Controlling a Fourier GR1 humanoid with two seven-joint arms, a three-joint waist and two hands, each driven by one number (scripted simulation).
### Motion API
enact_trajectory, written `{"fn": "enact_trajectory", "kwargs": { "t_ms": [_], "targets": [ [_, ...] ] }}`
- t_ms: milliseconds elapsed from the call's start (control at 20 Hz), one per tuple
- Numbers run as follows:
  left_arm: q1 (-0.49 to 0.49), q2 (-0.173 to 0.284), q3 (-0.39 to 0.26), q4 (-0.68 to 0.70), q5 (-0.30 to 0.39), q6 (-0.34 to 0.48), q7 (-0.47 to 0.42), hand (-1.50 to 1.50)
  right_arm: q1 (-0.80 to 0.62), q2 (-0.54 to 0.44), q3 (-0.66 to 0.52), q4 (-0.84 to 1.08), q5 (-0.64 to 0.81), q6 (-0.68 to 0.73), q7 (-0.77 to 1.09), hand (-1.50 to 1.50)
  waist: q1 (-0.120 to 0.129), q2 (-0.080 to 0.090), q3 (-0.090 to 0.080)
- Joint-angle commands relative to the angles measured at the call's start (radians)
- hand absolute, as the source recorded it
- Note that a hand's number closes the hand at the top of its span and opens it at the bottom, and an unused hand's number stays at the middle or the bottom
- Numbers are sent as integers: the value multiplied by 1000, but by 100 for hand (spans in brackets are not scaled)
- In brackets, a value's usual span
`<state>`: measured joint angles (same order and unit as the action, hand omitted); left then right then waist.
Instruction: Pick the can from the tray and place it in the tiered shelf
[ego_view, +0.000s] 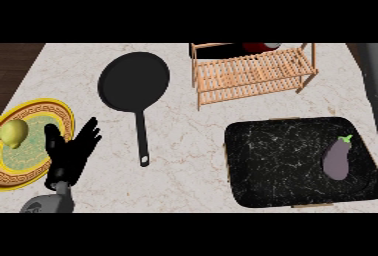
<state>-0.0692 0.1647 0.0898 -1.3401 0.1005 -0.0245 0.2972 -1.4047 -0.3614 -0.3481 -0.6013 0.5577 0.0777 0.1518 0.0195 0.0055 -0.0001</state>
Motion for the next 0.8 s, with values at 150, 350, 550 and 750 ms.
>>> {"fn": "enact_trajectory", "kwargs": {
  "t_ms": [150, 350, 550, 750],
  "targets": [
    [-19, -2, 8, -8, 9, 5, 27, 0, -7, -10, -150, 11, -161, -20, 7, -150, -10, -3, 0],
    [9, 8, 3, -30, 4, -7, 23, 0, -78, -52, -210, 48, -203, -88, 64, -150, 3, -1, 0],
    [38, -11, -4, 10, -11, -10, -37, 0, -16, -118, -211, 17, -187, -149, 28, -150, -10, -1, 0],
    [6, -19, -13, -35, -1, 2, 31, 0, -45, -205, -238, 82, -171, -233, 58, -150, 7, 3, 0]
  ]
}}
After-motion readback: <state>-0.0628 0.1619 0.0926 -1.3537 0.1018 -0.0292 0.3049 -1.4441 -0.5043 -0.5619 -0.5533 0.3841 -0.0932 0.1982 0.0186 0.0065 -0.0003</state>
